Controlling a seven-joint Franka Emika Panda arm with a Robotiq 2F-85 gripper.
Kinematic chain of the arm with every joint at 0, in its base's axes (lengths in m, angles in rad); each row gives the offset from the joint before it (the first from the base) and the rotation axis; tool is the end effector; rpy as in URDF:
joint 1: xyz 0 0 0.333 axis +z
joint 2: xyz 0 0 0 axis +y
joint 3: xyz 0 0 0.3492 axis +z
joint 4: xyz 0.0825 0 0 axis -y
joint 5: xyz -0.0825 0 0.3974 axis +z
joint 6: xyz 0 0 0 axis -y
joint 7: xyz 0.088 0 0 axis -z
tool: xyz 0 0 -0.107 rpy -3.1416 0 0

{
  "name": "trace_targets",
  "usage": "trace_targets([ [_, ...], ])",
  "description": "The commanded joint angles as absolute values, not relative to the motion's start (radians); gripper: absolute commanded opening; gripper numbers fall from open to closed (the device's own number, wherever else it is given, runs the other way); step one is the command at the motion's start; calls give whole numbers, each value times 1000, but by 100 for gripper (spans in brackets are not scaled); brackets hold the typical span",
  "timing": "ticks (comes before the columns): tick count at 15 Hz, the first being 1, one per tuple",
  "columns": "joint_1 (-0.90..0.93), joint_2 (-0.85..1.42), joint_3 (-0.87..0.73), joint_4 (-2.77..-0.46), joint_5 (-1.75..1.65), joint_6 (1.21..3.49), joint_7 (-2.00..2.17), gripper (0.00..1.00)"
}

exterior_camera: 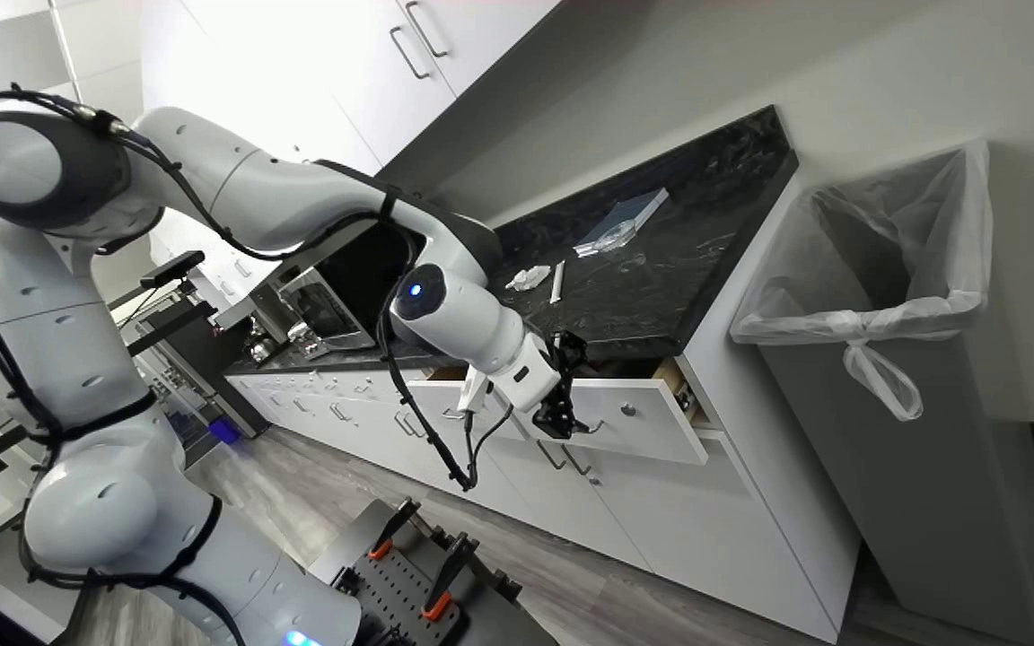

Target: Open the right drawer fully

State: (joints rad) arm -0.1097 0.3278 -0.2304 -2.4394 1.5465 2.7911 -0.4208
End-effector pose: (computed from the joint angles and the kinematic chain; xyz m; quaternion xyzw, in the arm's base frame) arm 0.4197 -0.2032 0.1836 -0.7536 0.6170 -0.1148 0.1953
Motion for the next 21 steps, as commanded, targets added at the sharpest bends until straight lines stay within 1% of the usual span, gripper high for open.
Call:
trace_targets([
  [1,-106,414,-218,-2371,1597,2809,-454,100],
  [2,-105,430,-216,-2362,1596,2808,-452,100],
  [3,-104,439,-214,-2352,1597,2809,-451,84],
  [4,-104,446,-212,-2345,1595,2807,-451,72],
  [5,-103,449,-211,-2336,1595,2808,-452,66],
  [6,-103,452,-211,-2333,1595,2808,-452,57],
  [9,-104,439,-211,-2340,1600,2806,-459,36],
  [10,-104,433,-210,-2343,1607,2806,-466,79],
  [11,-104,430,-210,-2345,1613,2808,-473,72],
  [12,-102,426,-211,-2350,1611,2810,-467,73],
  [14,-100,413,-212,-2364,1611,2812,-465,85],
  [15,-99,401,-213,-2375,1612,2814,-468,93],
  [16,-98,386,-213,-2389,1613,2814,-469,99],
  [17,-98,378,-214,-2396,1611,2813,-469,100],
  [21,-96,407,-215,-2381,1577,2809,-427,100],
])
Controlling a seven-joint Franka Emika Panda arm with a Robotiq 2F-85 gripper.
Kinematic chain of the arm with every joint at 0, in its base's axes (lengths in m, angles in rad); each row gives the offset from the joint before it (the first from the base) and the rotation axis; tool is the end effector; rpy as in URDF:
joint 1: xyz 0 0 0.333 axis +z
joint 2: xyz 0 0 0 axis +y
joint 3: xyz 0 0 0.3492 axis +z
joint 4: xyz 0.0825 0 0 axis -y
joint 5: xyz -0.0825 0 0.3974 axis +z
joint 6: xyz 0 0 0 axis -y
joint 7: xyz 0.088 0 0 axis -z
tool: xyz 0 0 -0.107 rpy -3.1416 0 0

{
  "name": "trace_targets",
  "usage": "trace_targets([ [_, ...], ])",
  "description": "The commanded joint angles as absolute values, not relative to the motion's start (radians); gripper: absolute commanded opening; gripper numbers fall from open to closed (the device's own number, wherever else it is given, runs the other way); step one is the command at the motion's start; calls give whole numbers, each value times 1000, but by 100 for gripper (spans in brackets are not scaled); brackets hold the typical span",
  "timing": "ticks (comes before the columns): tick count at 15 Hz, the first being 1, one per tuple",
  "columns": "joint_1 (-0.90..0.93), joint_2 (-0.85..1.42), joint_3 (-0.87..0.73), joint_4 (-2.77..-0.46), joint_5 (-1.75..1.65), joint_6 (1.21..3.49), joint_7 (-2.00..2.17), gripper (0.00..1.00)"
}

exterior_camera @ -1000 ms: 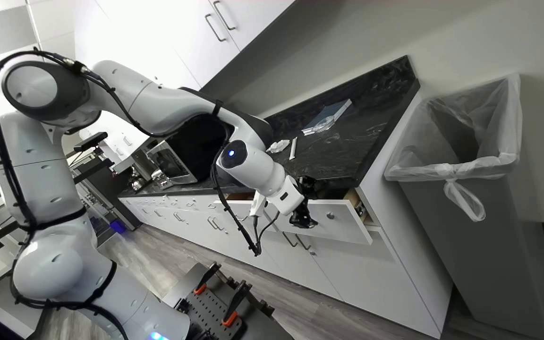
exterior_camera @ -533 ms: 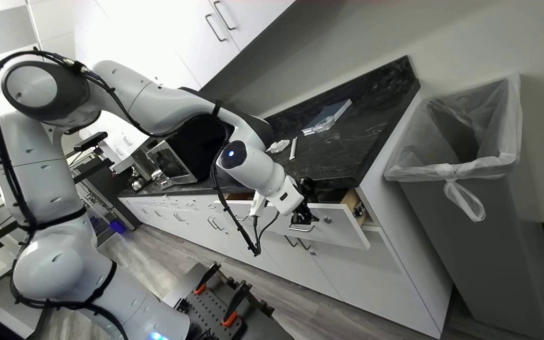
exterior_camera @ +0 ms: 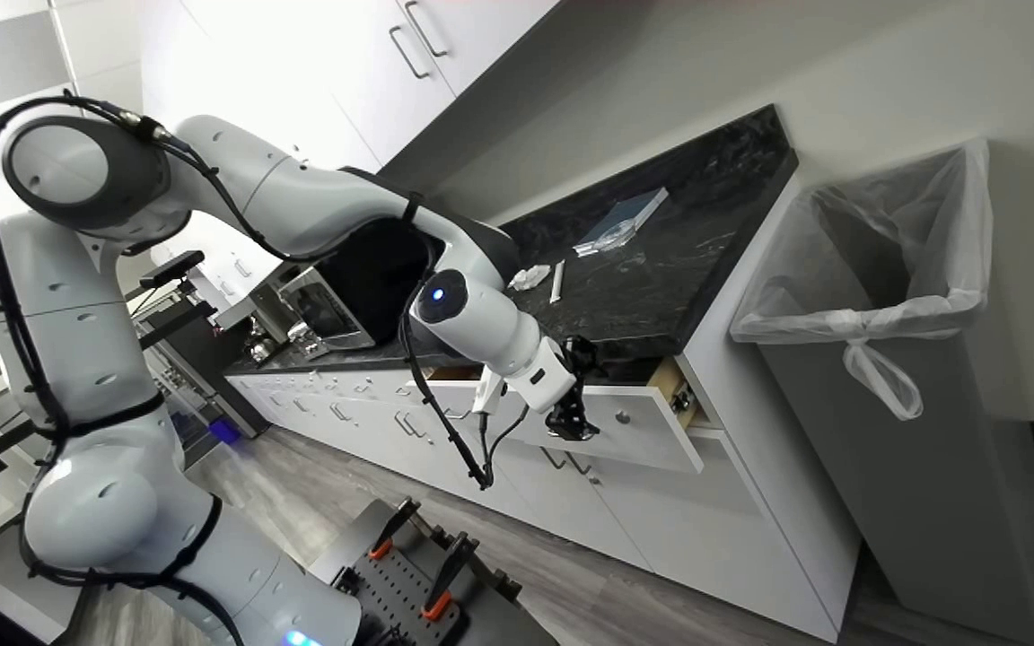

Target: Open the right drawer fully

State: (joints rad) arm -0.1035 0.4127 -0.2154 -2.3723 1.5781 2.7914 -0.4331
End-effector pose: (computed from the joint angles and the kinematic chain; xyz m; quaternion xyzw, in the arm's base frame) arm 0.4389 -0.2001 0.1623 -0.7567 0.6154 -0.1098 0.1913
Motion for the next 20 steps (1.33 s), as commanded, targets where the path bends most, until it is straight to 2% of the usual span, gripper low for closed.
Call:
trace_targets([
  [1,-93,424,-215,-2375,1563,2812,-407,100],
  [2,-93,435,-214,-2371,1557,2812,-405,75],
  [3,-91,440,-214,-2372,1550,2812,-401,74],
  [9,-83,423,-217,-2385,1545,2813,-406,28],
  [10,-82,412,-219,-2397,1540,2815,-390,23],
  [20,-112,175,-296,-2756,1321,2736,-255,23],
])
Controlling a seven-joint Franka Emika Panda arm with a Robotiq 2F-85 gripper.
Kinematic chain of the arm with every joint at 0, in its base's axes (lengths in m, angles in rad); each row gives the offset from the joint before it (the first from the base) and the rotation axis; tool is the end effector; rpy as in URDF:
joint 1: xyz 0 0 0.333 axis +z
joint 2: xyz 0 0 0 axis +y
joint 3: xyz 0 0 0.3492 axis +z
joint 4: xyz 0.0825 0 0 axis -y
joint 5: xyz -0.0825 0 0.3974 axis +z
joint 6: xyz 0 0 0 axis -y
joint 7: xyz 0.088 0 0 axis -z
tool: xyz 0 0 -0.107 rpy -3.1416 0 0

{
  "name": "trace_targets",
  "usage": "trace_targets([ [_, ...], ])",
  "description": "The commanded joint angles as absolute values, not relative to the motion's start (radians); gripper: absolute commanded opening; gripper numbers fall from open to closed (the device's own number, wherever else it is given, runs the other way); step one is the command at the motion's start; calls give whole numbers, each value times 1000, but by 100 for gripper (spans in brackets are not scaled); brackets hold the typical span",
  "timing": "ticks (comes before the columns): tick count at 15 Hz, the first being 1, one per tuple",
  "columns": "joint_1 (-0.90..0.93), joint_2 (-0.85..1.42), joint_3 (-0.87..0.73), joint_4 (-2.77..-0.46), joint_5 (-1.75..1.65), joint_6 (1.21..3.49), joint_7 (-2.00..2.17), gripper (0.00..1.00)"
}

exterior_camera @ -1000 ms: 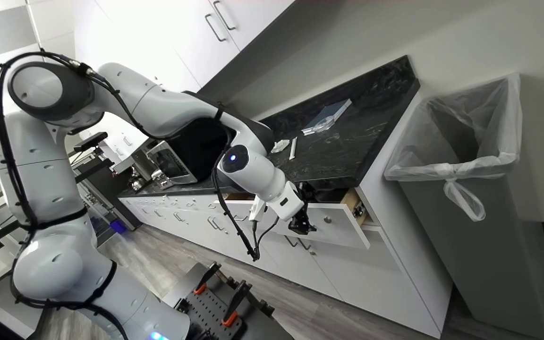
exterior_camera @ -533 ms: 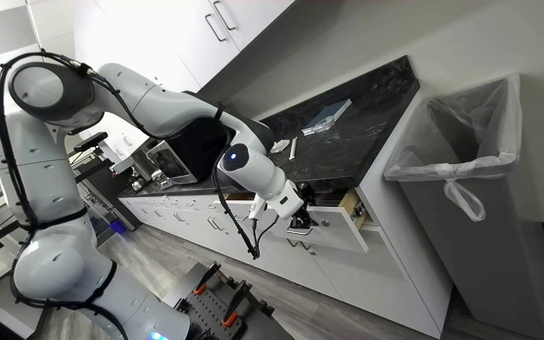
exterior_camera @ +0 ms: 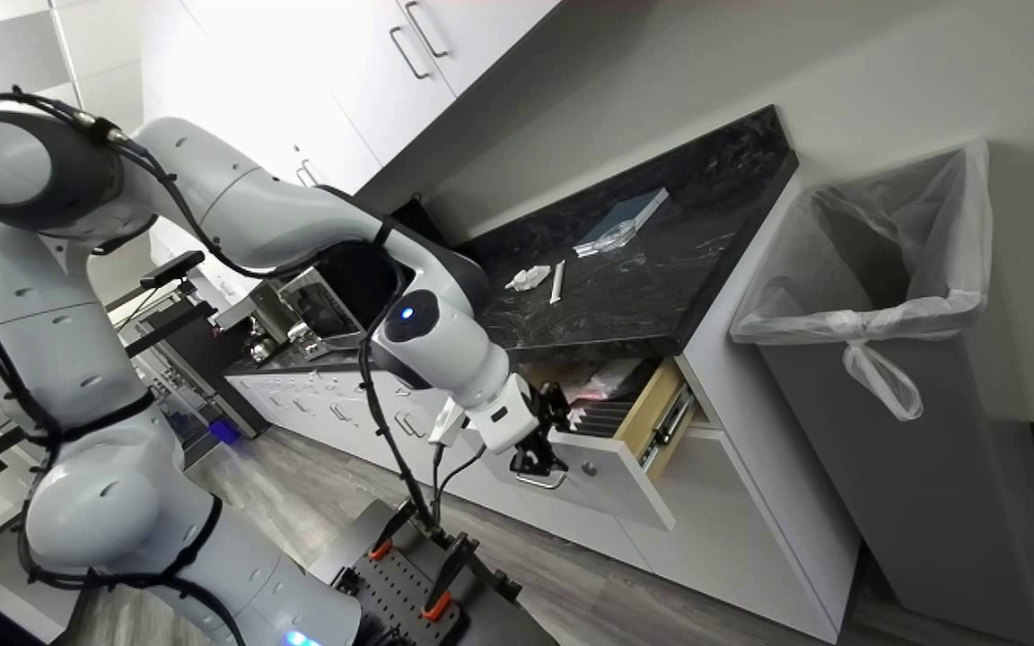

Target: Open the right drawer fully

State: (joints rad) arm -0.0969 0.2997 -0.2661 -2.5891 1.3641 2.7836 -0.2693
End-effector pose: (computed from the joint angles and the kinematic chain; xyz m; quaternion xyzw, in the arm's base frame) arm 0.3601 -0.1933 0.1615 -0.7569 0.6329 -0.0366 0.1587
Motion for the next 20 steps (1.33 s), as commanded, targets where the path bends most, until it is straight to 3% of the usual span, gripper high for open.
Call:
trace_targets([
  [1,-119,150,-311,-2793,1320,2727,-257,23],
  [9,-146,154,-392,-2795,1332,2651,-260,23],
  [10,-144,144,-396,-2794,1328,2648,-266,70],
  [15,-207,76,-346,-2773,1147,2676,-237,100],
  [20,-265,-34,-360,-2775,902,2654,-206,100],
])
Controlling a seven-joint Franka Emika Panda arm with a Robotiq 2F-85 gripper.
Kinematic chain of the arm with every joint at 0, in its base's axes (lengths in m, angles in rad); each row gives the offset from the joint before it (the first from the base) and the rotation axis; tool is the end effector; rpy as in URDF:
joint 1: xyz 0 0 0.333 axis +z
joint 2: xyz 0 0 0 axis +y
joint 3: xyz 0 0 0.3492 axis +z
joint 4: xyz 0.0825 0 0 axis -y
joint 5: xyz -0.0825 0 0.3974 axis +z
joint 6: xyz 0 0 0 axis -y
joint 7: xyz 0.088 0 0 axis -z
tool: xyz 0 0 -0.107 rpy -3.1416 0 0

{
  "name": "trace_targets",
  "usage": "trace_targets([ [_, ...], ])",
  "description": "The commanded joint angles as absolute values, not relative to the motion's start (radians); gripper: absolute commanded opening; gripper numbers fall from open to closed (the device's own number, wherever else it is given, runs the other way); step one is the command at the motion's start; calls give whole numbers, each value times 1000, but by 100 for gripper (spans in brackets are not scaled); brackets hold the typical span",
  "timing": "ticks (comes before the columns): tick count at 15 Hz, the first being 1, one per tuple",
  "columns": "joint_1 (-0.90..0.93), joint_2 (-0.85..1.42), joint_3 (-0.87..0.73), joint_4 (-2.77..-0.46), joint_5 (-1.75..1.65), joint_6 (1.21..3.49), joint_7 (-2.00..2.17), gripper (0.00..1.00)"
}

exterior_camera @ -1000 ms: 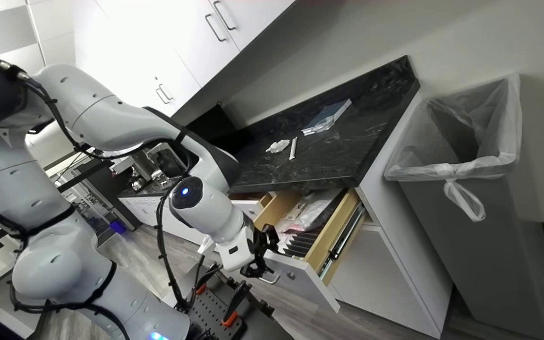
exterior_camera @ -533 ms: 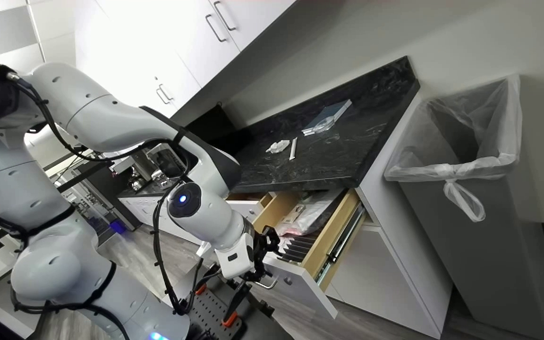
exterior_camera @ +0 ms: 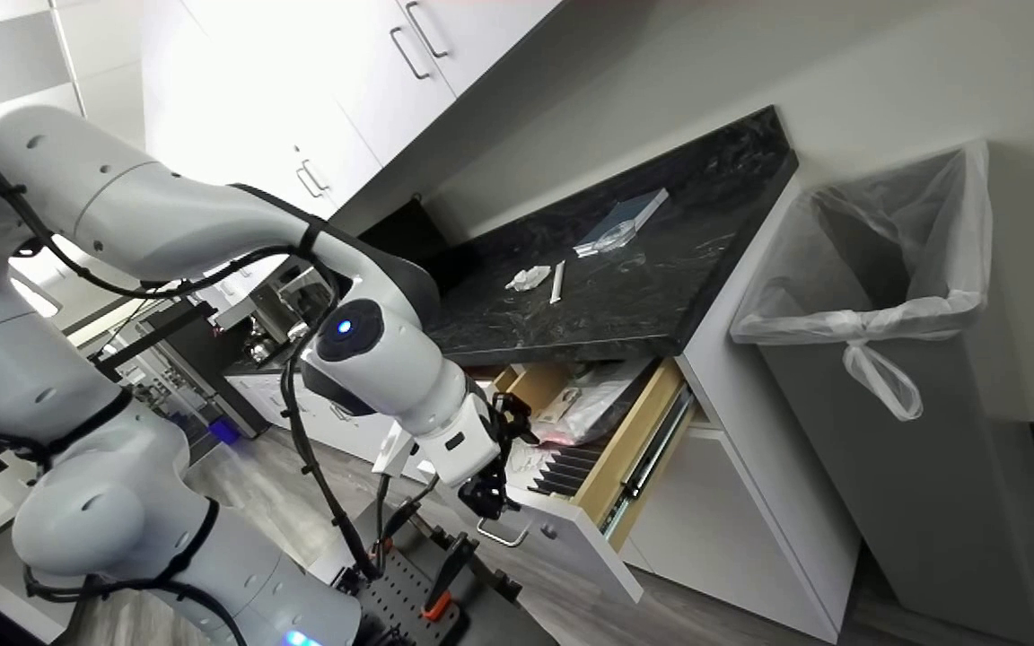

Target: Open the right drawer fully

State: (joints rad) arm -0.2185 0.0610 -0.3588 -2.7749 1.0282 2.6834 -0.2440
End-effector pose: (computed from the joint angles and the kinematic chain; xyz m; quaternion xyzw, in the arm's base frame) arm 0.2843 -0.2206 0.2006 -0.7826 0.5944 -0.0150 0.1842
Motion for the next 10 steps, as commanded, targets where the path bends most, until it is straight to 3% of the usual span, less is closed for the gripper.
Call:
trace_targets([
  [1,-275,-57,-359,-2773,864,2655,-199,100],
  [7,-345,-318,-355,-2831,553,2624,-92,100],
  [10,-387,-415,-344,-2788,366,2489,16,100],
])
